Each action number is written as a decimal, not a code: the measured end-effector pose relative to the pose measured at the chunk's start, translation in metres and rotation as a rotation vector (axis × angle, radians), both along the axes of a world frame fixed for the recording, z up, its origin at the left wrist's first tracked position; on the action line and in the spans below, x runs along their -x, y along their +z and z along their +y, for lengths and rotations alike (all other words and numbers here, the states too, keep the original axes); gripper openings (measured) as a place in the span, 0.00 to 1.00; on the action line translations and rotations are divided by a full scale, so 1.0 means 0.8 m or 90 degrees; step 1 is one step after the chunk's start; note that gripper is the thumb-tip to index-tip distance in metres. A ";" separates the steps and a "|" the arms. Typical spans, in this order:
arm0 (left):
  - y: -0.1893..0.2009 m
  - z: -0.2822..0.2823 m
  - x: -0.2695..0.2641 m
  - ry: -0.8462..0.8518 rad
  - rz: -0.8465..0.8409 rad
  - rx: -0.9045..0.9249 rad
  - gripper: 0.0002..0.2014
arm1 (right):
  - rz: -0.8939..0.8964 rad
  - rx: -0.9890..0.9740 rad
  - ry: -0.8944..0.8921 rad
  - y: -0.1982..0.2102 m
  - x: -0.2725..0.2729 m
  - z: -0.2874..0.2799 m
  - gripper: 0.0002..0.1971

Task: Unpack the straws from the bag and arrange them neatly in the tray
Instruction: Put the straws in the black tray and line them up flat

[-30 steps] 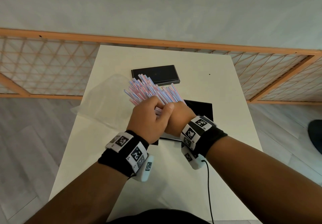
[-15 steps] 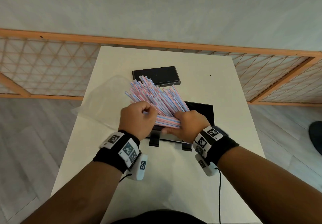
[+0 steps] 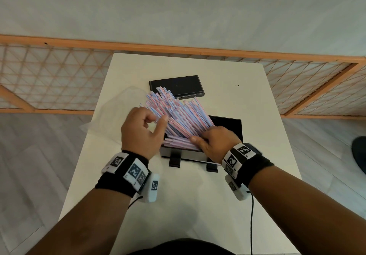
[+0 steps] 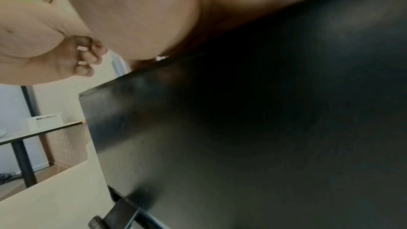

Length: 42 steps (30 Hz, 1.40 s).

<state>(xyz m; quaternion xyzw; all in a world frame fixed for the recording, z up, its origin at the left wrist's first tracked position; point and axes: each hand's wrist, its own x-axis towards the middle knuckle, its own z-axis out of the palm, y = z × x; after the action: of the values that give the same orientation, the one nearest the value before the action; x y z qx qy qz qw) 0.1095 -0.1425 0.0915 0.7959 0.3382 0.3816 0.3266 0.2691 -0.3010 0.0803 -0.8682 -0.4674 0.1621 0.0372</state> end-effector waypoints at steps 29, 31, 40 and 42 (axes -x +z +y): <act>0.030 0.013 -0.067 -0.188 -0.245 0.701 0.19 | 0.105 -0.109 -0.156 0.015 0.014 0.052 0.27; 0.036 0.010 -0.061 -0.229 -0.265 0.666 0.20 | 0.082 -0.154 -0.142 0.021 0.015 0.053 0.23; 0.031 0.015 -0.038 -0.082 -0.314 0.655 0.35 | 0.063 -0.153 -0.124 0.023 0.006 0.044 0.33; 0.027 0.012 -0.034 -0.072 -0.312 0.670 0.32 | 0.001 -0.074 -0.138 0.024 0.003 0.041 0.40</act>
<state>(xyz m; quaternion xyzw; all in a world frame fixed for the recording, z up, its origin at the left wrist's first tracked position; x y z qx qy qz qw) 0.1369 -0.1328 0.1134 0.4319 0.3537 0.3172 0.7666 0.2670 -0.2684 0.0995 -0.9101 -0.3792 0.1301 0.1052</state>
